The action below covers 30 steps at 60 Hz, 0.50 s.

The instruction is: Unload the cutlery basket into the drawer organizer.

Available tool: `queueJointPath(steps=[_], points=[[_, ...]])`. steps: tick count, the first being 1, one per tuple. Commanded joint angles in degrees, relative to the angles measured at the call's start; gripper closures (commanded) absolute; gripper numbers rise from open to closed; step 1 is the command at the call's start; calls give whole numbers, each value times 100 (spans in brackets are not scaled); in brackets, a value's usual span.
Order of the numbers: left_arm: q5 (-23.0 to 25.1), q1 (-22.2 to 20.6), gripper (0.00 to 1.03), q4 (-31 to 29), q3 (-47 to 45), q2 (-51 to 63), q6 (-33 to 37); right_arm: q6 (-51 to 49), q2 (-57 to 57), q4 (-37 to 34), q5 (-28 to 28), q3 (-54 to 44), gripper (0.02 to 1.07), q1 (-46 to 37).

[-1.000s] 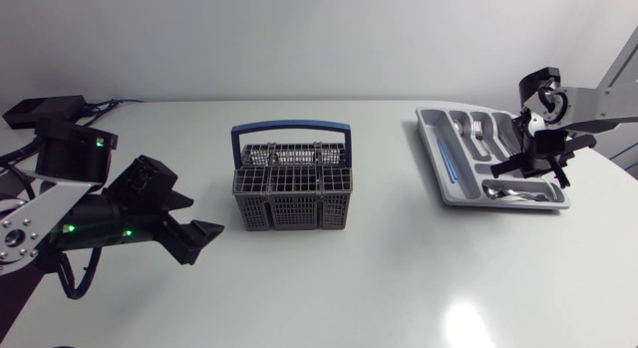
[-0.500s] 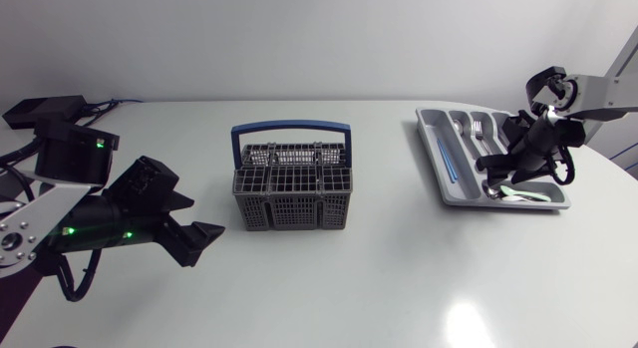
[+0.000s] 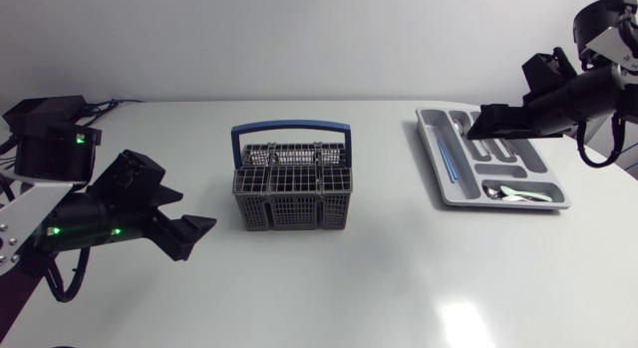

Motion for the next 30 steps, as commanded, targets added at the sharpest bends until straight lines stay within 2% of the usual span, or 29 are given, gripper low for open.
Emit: queueJointPath(steps=[1, 13, 30], points=[[-27, 97, 4, 64, 116, -127, -162, 128, -325, -43, -71, -312, 6, 156], [-18, 299, 4, 213, 37, -523, -356, 541, -1055, -149, -71, -646, 6, 472], [-9, 835, 4, 354, -51, -1182, -514, 708, -2356, 545, -62, -1639, 6, 736]])
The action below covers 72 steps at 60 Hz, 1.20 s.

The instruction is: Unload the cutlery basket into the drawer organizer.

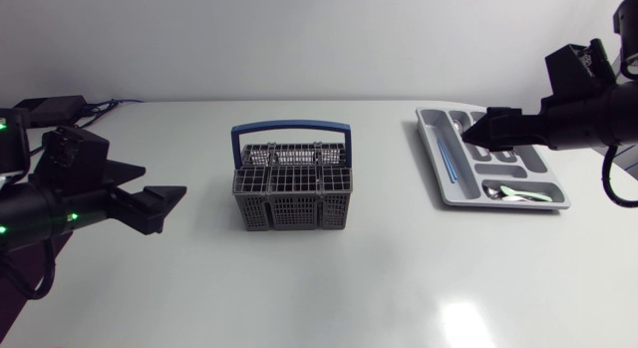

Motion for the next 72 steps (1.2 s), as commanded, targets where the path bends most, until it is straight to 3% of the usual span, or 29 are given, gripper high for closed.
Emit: queueJointPath(steps=[1, 38, 50, 72], points=[[-9, 134, 4, 138, -69, -260, -83, 114, -315, 181, -44, -352, 6, 26], [-22, 679, 4, 652, -783, -1871, -326, 61, -2187, 1332, 228, -2435, 6, -317], [-251, 675, 4, 872, -1404, -2535, -599, -27, -2573, 1666, 298, -2980, 6, -493], [-643, 668, 6, 1250, -2469, -3674, -1069, -212, -3505, 2299, 905, -4079, 6, -502]])
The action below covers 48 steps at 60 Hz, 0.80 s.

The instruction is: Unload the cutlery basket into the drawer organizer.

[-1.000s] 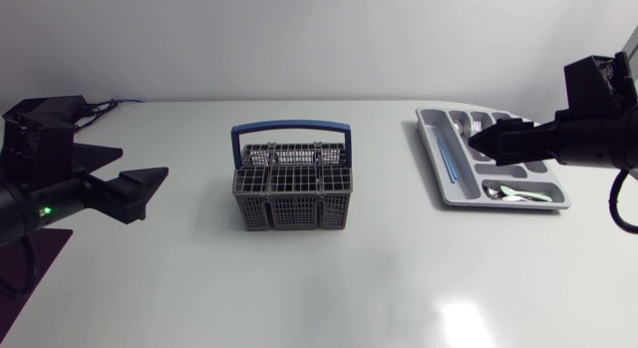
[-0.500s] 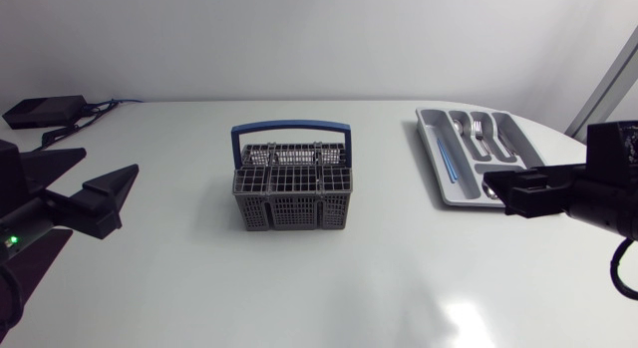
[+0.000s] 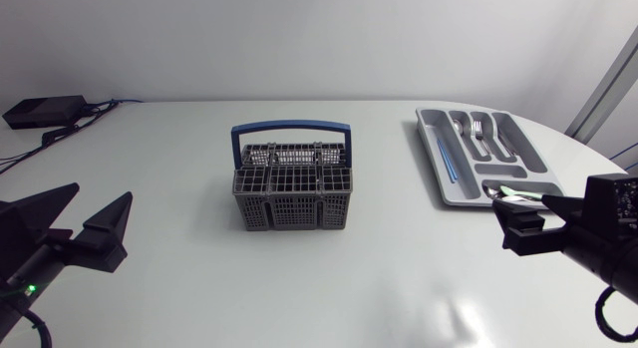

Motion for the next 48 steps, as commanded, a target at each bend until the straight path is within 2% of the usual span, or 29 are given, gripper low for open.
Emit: queueJointPath(steps=[1, 19, 48], points=[[-90, 38, 6, 142, -337, -265, -220, -89, -206, 163, 98, -286, 6, -33], [-427, 32, 6, 467, -1253, -1243, -623, 98, -1182, 554, 314, -909, 6, 115], [-432, 32, 6, 471, -1264, -1256, -628, 393, -2723, 1173, 657, -1894, 6, 348]])
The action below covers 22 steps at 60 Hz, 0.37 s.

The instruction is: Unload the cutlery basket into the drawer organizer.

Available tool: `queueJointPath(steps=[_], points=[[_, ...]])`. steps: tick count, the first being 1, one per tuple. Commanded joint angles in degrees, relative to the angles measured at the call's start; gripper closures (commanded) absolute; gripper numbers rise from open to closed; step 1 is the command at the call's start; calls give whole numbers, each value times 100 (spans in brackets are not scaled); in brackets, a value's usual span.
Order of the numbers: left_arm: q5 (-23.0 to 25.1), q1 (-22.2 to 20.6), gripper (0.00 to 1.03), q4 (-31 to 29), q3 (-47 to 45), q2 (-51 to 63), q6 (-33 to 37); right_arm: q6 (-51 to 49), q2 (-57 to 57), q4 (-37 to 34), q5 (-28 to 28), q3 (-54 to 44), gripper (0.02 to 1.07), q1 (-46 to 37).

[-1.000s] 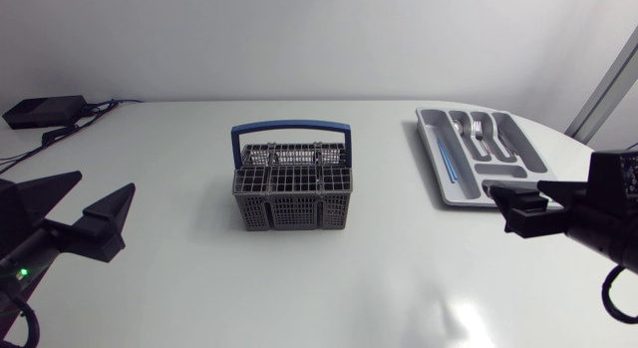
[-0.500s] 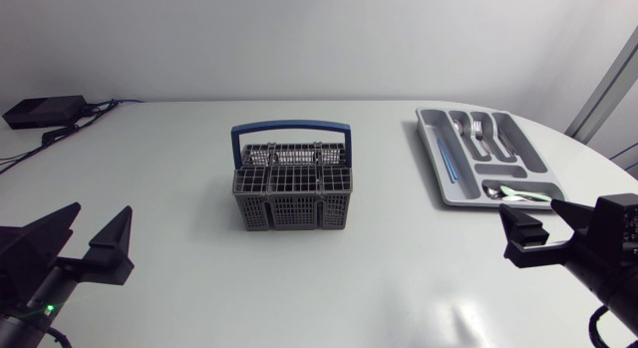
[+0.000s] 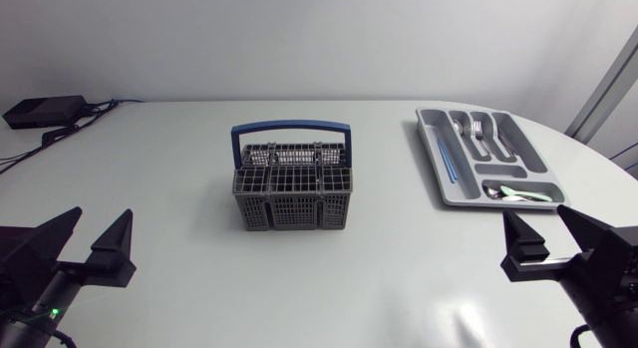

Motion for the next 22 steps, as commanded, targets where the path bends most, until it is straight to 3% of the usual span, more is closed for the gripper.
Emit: queueJointPath(steps=[1, 22], points=[[-30, 32, 6, 93, -126, -36, -121, 184, -266, 168, 83, -268, 6, 69], [-30, 32, 6, 93, -126, -36, -121, 231, -508, 266, 137, -423, 6, 106]])
